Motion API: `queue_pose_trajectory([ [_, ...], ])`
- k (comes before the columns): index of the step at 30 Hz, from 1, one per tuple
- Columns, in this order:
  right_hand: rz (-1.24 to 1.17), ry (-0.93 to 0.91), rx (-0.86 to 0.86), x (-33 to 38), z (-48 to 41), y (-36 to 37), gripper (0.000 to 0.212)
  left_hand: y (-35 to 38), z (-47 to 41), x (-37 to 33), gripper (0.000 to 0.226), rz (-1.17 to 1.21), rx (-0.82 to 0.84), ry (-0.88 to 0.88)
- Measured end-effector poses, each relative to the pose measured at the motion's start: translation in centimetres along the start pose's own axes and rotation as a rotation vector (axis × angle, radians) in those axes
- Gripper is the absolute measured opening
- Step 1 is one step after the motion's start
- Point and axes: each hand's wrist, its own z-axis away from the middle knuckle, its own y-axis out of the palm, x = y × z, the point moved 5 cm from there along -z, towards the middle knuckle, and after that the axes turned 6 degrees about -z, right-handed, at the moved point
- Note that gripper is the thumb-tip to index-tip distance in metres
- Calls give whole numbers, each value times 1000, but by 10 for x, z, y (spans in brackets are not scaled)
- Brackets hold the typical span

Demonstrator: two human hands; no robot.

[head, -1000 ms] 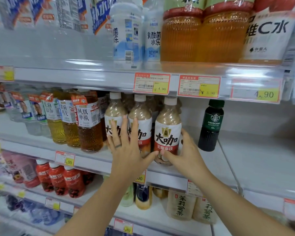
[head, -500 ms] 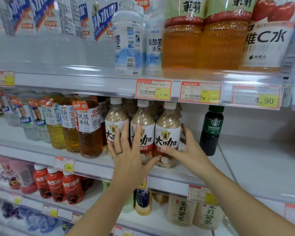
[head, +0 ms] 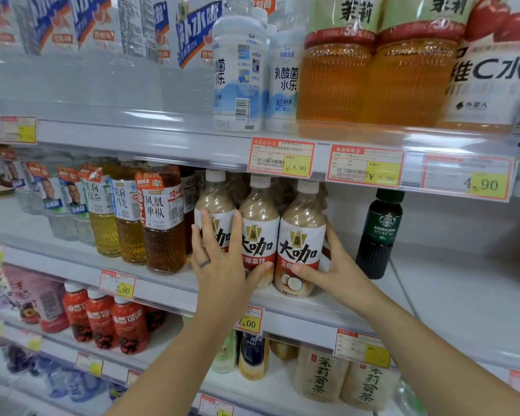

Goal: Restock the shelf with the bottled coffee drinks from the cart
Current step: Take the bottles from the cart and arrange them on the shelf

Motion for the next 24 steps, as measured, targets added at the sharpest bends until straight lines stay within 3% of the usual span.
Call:
queue_pose_trajectory([
  [9, 24, -32, -24, 10, 7, 2, 77, -1, 0, 0, 88, -49, 5, -2],
  [14, 133, -66, -171, 3, 19, 9, 85, -3, 10, 6, 82, 15, 22, 76],
  [21, 138, -14, -140, 5, 20, 14, 87, -2, 10, 7, 83, -19, 32, 90],
  [24, 245, -93, -314, 17, 38, 18, 82, -10, 13, 6, 77, 31, 10, 116],
])
